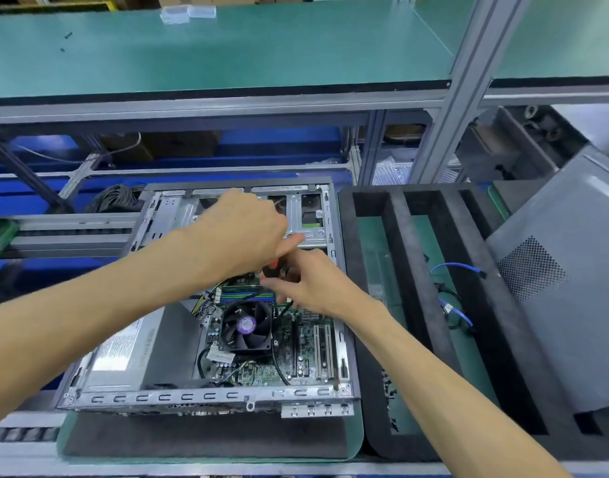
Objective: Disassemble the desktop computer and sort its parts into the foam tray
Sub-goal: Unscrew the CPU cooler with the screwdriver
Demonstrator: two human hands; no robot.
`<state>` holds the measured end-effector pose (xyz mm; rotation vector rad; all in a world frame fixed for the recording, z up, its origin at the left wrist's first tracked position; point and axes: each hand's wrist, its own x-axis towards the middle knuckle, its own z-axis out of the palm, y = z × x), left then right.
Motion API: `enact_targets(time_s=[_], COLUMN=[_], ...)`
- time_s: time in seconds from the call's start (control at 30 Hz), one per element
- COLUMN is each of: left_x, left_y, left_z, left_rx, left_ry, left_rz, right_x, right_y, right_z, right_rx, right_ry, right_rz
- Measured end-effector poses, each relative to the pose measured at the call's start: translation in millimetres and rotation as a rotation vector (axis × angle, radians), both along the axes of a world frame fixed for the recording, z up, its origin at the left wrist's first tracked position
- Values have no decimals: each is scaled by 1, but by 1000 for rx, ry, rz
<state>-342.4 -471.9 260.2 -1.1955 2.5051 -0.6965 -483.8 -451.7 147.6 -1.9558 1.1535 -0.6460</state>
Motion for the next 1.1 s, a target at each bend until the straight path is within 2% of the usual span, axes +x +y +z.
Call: enact_targets(time_s=[0.07,0.17,0.2,0.33,0.43,0.5,0.53,0.6,0.67,0.83,0.9,0.93,1.03,1.1], left_x=[2,16,21,14,-5,-5,1,15,22,-5,-9,-5,14,13], left_y=[4,6,5,9,14,17,19,20,18,18,22,24,24,21], left_z=[-4,5,10,10,-2,-6,-7,1,9,-5,-11,-11,1,7], left_rx=[69,473,541,373,124,28,85,336,449,159,40,66,369,360], left_ry=[43,201,229,146,-41,-48,15,172,184,19,27,85,232,185], left_rz=[-65,-145,-140,-14,134,89,40,-65,-81,139,112,76,-70,-32], right_x=[-1,-1,0,-1,-2,-2,-3,-5,-4,-4,-6,-6,-7,-4], right_y=[0,0,-1,2,2,2,2,1,0,-1,-1,-2,-2,-1], right_z=[-1,-2,-2,-2,0,0,1,1,0,-3,-3,-3,-1,-3], right_rx=[20,-25,-57,-85,-76,-37,-27,-34,-80,-102,-80,-69,-81,-121], right_ry=[-26,-41,-14,-47,-42,-54,-66,-68,-40,-85,-67,-79,-68,15], right_rz=[15,17,13,35,21,59,75,80,83,28,16,22,43,72])
